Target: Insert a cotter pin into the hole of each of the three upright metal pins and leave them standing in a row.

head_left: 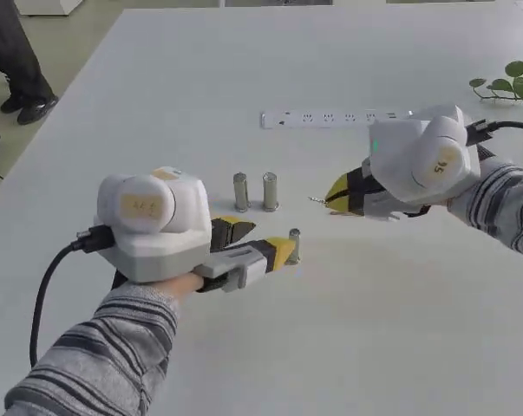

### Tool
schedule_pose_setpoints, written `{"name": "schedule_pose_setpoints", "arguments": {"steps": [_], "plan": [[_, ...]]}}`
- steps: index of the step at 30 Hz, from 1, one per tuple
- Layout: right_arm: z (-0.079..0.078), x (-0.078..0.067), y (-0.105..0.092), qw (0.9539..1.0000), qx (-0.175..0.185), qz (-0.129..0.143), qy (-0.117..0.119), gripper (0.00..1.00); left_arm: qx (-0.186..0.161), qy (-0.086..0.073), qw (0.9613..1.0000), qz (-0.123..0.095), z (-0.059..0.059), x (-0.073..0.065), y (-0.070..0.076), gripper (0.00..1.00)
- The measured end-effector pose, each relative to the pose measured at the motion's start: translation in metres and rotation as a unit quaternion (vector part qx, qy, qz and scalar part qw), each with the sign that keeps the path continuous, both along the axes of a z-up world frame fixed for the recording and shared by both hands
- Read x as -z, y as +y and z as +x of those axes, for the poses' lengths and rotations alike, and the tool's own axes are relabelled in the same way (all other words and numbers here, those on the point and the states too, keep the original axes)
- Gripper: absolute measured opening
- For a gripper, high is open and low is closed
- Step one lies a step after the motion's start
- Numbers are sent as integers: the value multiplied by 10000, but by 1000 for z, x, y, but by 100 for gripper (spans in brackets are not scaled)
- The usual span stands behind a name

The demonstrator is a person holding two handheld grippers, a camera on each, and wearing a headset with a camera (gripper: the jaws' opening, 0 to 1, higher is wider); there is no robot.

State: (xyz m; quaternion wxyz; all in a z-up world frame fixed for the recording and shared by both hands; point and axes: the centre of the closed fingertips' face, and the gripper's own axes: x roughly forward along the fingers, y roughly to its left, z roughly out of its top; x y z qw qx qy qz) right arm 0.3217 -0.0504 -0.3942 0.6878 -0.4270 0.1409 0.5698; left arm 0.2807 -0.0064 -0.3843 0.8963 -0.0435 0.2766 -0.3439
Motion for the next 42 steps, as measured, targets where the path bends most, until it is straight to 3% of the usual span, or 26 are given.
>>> {"name": "schedule_pose_setpoints", "arguments": {"steps": [2,5,8,10,15,18,25,32,35,38,39,40,42], "plan": [[2,0,3,9999,-104,22,-116,0,-30,29,9998,-191,3,-5,-4,26],[-5,-4,8,9995,-224,90,-194,0,-67,92,9996,-246,5,-7,-6,23],[-9,-9,12,9988,-346,148,-329,0,-148,261,9982,-523,6,-11,-9,20],[-13,-13,15,9983,-386,197,-386,0,-205,404,9959,-788,5,-14,-12,17],[-22,-21,19,9966,-555,208,-564,0,-330,655,9905,-1160,5,-17,-15,12],[-28,-25,22,9954,-681,150,-663,0,-411,775,9841,-1545,4,-23,-18,10],[-33,-32,26,9939,-794,121,-758,0,-496,884,9771,-1869,5,-28,-18,2],[-34,-35,27,9933,-819,81,-807,0,-528,911,9753,-1940,5,-30,-18,0],[-36,-36,27,9935,-805,78,-806,0,-472,868,9767,-1903,4,-30,-18,0],[-37,-35,26,9946,-729,100,-731,0,-349,729,9808,-1774,2,-30,-20,0],[-37,-35,26,9953,-684,113,-677,0,-277,522,9849,-1627,3,-30,-19,0],[-38,-34,26,9957,-666,125,-636,0,-181,425,9879,-1484,1,-29,-20,0],[-39,-34,26,9962,-641,156,-575,0,-160,404,9884,-1452,0,-29,-22,0]]}}
